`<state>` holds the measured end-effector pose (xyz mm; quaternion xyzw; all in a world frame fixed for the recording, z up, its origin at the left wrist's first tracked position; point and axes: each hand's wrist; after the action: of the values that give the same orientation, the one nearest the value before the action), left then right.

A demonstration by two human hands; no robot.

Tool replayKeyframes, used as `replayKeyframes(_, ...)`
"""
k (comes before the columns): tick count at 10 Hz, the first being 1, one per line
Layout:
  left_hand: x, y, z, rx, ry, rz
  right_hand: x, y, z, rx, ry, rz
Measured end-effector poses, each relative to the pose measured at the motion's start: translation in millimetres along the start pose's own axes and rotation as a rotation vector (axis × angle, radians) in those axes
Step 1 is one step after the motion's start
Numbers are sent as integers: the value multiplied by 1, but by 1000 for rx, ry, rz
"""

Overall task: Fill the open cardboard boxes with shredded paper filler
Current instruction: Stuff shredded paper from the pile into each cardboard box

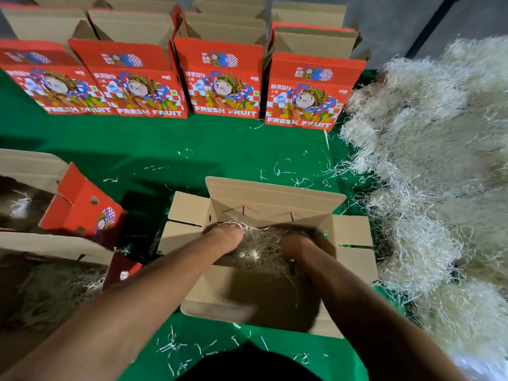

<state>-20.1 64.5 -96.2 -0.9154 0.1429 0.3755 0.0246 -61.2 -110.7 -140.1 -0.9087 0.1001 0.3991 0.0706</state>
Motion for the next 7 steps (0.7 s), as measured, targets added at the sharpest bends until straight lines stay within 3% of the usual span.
replayKeyframes(1, -11, 9, -10, -20, 44, 32, -8, -5, -11, 8, 82, 22)
replayKeyframes(2, -13, 13, -8, -26, -13, 0, -19, -12, -14, -33, 188, 60)
replayKeyframes(3, -13, 8, 5, -11, -186, -81, -31, -8, -5, -7, 63, -16)
replayKeyframes(4, -14, -3, 17, 32, -209, -163, -43, 1, 1, -89, -167, -111)
replayKeyframes(5, -8, -8, 30, -102, -172, -195, -67, 9, 15, 370, 67, -87)
replayKeyframes(6, -10, -5, 20, -94, -191, -170, -57, 9, 0, 6, -28, -147)
replayKeyframes(7, -9, 11, 4, -90, -207, -153, -33, -3, -18, 4, -169, -98)
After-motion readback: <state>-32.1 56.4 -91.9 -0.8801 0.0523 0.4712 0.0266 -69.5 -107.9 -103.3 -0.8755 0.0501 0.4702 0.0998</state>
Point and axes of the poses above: each hand's wrist, its own x-axis towards the middle knuckle, its own z-axis out of the palm, y = z × x, and after that the axes turned 7 degrees about -x, right-handed
